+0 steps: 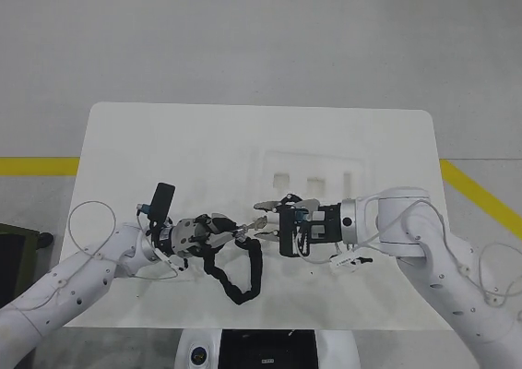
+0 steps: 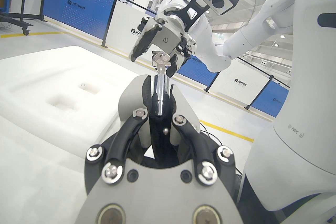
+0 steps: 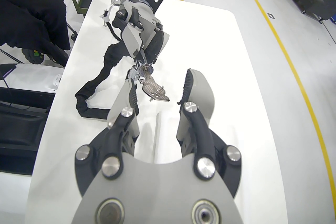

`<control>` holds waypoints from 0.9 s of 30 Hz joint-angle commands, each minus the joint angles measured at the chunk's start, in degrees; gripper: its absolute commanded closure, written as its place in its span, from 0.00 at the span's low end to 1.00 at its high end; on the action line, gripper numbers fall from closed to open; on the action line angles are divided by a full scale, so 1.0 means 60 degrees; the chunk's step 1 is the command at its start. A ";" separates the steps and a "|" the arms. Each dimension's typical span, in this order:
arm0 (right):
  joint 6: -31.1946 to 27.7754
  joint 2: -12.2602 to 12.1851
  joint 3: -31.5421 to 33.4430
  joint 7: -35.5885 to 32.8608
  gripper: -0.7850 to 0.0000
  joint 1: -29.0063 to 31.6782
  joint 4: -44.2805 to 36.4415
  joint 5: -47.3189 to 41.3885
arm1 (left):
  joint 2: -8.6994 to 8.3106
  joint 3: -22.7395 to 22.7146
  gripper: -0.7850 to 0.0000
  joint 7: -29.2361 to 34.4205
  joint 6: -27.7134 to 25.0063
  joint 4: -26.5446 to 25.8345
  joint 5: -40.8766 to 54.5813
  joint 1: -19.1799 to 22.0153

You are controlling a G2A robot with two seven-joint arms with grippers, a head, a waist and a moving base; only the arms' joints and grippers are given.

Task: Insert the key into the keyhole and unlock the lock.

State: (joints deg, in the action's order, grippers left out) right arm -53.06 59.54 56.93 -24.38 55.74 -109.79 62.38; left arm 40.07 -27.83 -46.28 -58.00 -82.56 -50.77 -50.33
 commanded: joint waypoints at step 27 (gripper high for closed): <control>0.0797 -0.0024 -0.0468 -0.1742 1.00 -0.0268 0.0569 -0.3501 | -0.0106 -0.0885 1.00 -0.0007 0.0007 -0.0183 -0.1263 -0.0183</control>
State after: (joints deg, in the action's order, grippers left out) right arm -48.81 59.43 54.23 -33.97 54.16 -106.50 43.03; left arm 39.46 -32.48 -46.28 -58.00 -83.52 -57.20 -51.21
